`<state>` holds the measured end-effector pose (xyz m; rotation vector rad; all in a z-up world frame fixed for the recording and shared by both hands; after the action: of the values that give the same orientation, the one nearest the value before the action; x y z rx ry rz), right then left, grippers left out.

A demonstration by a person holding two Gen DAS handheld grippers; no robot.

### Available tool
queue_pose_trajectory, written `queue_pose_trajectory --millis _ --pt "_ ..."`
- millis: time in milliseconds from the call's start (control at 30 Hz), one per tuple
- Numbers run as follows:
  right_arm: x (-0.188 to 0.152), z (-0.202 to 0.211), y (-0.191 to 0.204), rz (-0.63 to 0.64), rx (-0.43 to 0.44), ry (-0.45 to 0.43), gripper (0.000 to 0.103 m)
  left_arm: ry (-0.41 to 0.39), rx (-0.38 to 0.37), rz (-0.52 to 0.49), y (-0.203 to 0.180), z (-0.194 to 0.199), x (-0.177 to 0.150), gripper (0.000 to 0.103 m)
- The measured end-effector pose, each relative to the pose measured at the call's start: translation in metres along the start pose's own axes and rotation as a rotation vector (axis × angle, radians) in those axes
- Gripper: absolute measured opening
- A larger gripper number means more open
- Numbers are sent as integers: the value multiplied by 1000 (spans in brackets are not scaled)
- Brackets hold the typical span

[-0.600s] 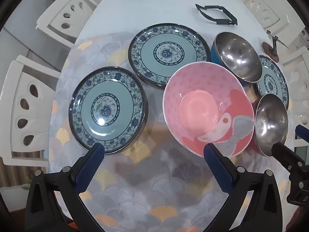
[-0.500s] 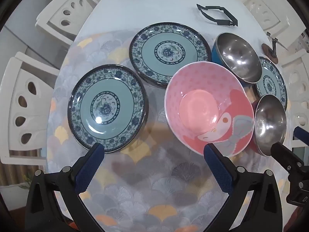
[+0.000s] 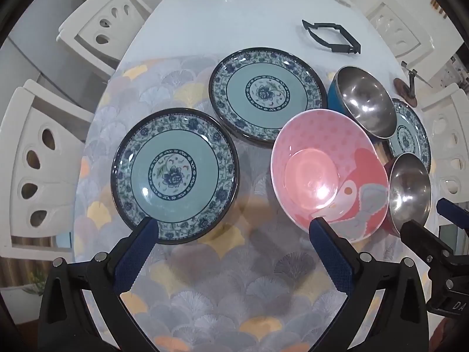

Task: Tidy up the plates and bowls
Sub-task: 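Move both tools over the table toward the blue-and-white plates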

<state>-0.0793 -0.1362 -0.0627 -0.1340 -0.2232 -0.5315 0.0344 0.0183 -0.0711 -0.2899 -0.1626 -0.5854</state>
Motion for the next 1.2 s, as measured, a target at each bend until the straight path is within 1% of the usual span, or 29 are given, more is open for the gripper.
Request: queue_pose_trajectory --millis 67,233,1200 --pt "1 1 3 -2 -1 -4 103 -2 -12 0 1 -1 1 102" --pt "5 -1 6 -7 -6 -2 103 -2 -10 -5 3 -4 2 102" --pt "3 -14 -7 -33 -15 33 103 9 -8 6 2 -12 4 102"
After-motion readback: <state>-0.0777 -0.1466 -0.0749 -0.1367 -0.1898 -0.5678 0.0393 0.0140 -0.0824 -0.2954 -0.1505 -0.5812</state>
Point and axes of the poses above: each gripper's, at about its wrist camera, not at the fingertips, and z roughly against the way its jaws point, y to its left, x to its top, the point moved 8 cm from there along -z, roughly the way its jaws point, and after that the axes turned 14 degrees about -x, right-handed, at the moved point
